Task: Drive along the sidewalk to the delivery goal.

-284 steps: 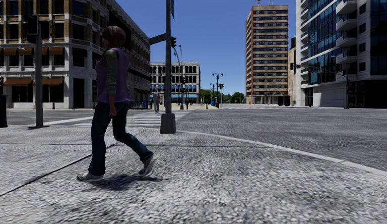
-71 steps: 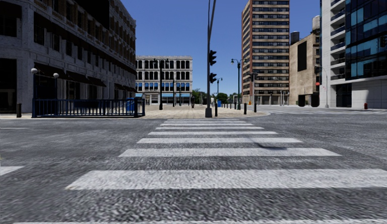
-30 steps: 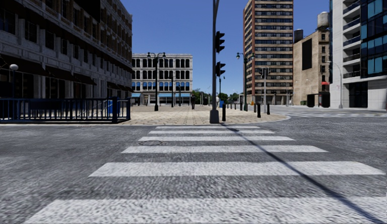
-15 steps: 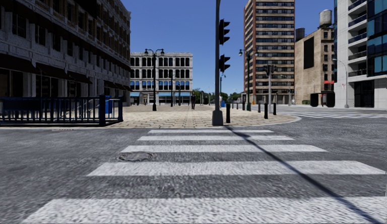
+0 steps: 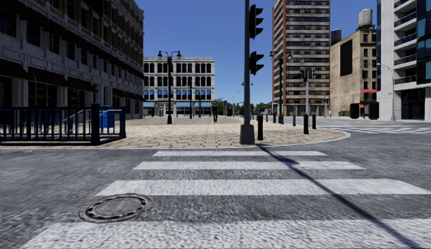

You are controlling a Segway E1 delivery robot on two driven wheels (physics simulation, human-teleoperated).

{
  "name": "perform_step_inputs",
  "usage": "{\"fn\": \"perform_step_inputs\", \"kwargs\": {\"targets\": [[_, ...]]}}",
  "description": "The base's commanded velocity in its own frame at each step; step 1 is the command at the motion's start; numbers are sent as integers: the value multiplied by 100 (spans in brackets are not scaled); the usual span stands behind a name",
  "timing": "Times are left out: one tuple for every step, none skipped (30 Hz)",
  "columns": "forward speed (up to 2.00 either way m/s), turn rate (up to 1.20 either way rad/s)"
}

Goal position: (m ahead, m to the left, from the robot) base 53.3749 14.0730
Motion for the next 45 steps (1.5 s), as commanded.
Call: {"fn": "perform_step_inputs", "kwargs": {"targets": [[200,0],[200,0],[200,0],[200,0],[200,0],[200,0],[200,0],[200,0],[200,0],[200,0],[200,0],[200,0],[200,1],[200,3],[200,3],[200,10],[200,17],[200,19],[200,20],[200,20],[200,20],[200,20],[200,20],[200,20],[200,20],[200,20],[200,20],[200,20],[200,20],[200,20],[200,20],[200,20],[200,20],[200,20],[200,21],[200,23],[200,23],[200,25],[200,26],[200,27],[200,27],[200,27],[200,27],[200,27],[200,27]]}}
